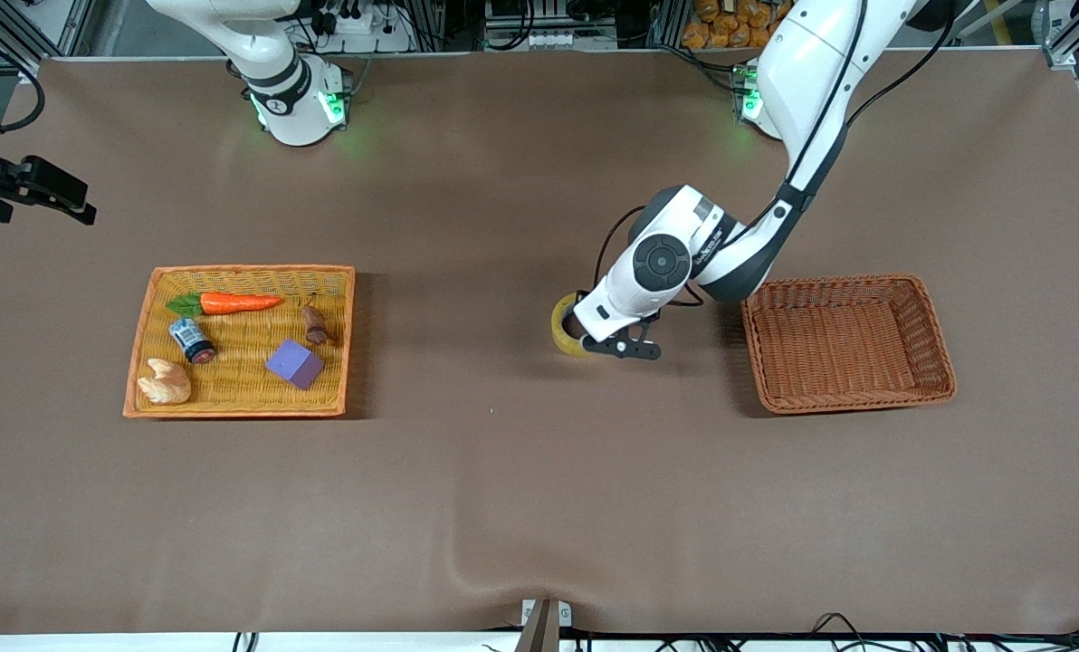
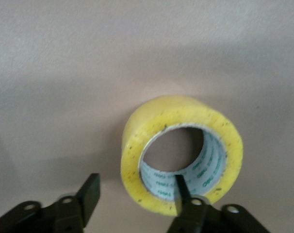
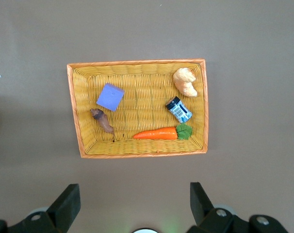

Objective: Transfer tape with both arms
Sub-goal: 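Lower the left gripper and grasp the yellow tape roll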

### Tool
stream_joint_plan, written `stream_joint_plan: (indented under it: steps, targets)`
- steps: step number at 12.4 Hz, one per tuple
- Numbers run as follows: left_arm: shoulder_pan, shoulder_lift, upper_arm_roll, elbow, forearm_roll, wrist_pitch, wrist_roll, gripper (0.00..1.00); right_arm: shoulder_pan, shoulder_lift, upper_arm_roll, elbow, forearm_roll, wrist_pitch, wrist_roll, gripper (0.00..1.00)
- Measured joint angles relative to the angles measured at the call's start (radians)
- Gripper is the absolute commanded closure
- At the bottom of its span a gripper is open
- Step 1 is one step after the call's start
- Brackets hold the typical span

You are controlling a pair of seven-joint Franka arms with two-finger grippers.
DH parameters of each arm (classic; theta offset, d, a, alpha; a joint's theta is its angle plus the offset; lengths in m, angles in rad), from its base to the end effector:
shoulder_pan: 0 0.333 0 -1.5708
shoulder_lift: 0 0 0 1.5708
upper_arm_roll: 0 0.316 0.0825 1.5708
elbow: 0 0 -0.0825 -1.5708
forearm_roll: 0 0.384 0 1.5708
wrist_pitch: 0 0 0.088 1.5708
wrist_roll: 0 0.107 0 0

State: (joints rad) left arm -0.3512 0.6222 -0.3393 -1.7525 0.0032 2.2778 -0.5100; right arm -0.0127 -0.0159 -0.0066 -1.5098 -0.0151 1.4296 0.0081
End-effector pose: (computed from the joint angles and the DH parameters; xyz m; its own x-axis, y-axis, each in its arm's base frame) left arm 0.5188 -0.4044 0.2275 0.9786 -0.1379 -0.1526 -0.1177 -0.9839 0.1343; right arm 0.5348 -0.0121 0.6496 0.9975 -0.0295 -0.0641 -0.0285 -0.9995 0.0155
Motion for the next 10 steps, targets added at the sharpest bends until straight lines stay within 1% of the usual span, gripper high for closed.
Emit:
stream_joint_plan:
  steps: [2,4,6,7,8,9,10]
  targets:
    - [-0.004,0.026,0.0,0.031,0.006,0.0,0.0,0.61,0.0,0.0,0.002,0.0,0.003,-0.001,0.0,0.0]
    - [-0.01,0.044,0.0,0.045,0.034,0.002,0.0,0.63,0.0,0.0,0.003,0.0,0.008,-0.001,0.0,0.0]
    - [-0.012,0.06,0.001,0.047,0.044,0.029,0.0,0.83,0.0,0.0,0.0,-0.003,0.044,0.0,0.0,0.0]
    - [-0.016,0.07,0.002,0.047,0.046,0.04,0.0,0.84,-0.001,0.001,-0.002,-0.005,0.062,0.001,0.0,0.0]
    - [-0.018,0.076,0.002,0.049,0.046,0.046,0.001,0.8,-0.001,0.002,-0.004,-0.005,0.071,0.002,0.0,0.0]
    - [-0.021,0.076,0.001,0.051,0.046,0.047,0.001,0.78,-0.001,0.002,-0.004,-0.005,0.073,0.002,0.0,0.0]
    - [-0.024,0.077,0.001,0.052,0.046,0.048,0.001,0.78,-0.001,0.002,-0.003,-0.005,0.071,0.002,-0.001,0.0]
